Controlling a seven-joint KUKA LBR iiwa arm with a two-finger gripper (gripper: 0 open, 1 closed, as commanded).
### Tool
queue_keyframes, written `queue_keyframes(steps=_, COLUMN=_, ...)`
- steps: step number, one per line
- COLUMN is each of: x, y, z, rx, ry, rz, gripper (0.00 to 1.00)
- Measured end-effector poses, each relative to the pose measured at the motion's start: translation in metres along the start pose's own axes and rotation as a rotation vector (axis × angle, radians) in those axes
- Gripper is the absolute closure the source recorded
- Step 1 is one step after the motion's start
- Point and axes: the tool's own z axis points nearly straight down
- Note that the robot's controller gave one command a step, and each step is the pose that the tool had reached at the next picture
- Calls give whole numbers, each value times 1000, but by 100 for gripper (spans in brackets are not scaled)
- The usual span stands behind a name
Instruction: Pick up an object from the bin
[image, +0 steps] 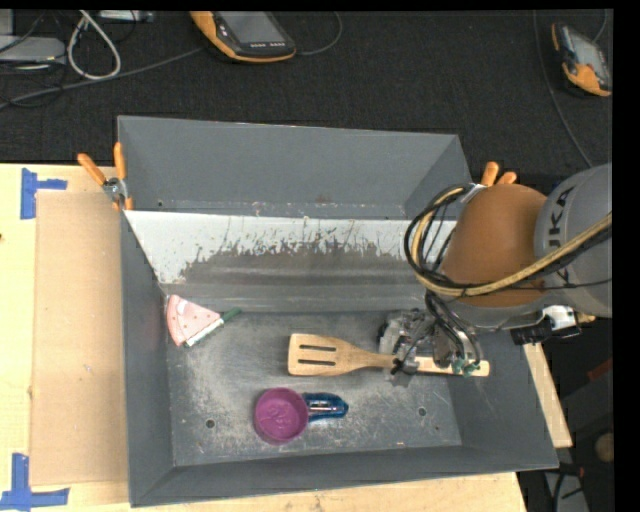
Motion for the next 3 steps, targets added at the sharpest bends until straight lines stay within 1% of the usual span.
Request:
queue_keyframes(steps=1, x=0, y=0, z=-25, rx=0, ry=2, rz=-2, gripper=100)
queue_keyframes(steps=2, x=1, y=0, z=-69, rx=-1, ry=2, rz=-5, gripper=100)
queue_keyframes(steps=3, x=0, y=0, z=-83, rx=-1, ry=2, rz=-6, gripper=100)
